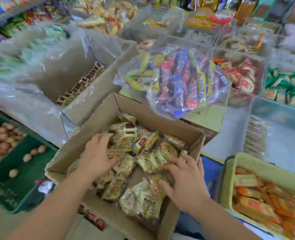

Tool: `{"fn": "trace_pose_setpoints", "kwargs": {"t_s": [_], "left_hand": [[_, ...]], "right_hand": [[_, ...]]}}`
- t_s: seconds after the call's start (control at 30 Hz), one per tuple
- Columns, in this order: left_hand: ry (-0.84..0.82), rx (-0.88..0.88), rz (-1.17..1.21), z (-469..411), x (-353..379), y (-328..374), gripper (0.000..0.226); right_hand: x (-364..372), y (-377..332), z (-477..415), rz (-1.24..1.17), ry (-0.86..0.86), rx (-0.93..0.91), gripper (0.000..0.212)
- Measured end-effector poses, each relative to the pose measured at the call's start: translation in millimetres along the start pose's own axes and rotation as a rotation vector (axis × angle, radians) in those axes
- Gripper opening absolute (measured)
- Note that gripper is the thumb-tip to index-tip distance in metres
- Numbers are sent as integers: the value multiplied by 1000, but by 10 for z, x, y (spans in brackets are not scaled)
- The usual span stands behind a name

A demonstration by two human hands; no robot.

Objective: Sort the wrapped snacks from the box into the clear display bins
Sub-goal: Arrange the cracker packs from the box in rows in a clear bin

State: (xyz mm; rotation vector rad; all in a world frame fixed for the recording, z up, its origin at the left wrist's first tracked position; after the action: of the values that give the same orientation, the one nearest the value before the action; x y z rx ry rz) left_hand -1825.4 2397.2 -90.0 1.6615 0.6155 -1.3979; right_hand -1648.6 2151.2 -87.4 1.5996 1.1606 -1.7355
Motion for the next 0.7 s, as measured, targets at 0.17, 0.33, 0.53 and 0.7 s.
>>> {"fn": "trace_pose_setpoints", "kwargs": {"t_s": [0.17, 0.33, 0.53, 0.7], "left_hand": [[-156, 193, 19, -408, 316, 66, 124], [-191, 158, 5, -557, 520, 158, 119], [-84, 129, 80, -518, 595, 104, 76], [-48, 142, 176, -535, 536, 131, 65]], "right_hand": [[19, -24, 4, 98, -18, 45, 60], [-16, -51, 3, 134, -24, 51, 62], [-43, -62, -2, 150, -3, 38, 62], [-18, -54, -4, 143, 11, 46, 57]]}}
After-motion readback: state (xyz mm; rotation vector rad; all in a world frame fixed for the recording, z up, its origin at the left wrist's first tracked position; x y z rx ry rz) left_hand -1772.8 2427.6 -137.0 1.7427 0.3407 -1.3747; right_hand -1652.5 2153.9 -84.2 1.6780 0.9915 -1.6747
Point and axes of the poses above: each hand's wrist, its own z-axis away from the middle knuckle, its own x-axis out of the palm, y = z × x, the point moved 2 cm from there along -z, towards the middle knuckle, and after that the axes turned 15 degrees about y, right-handed, at the moved point
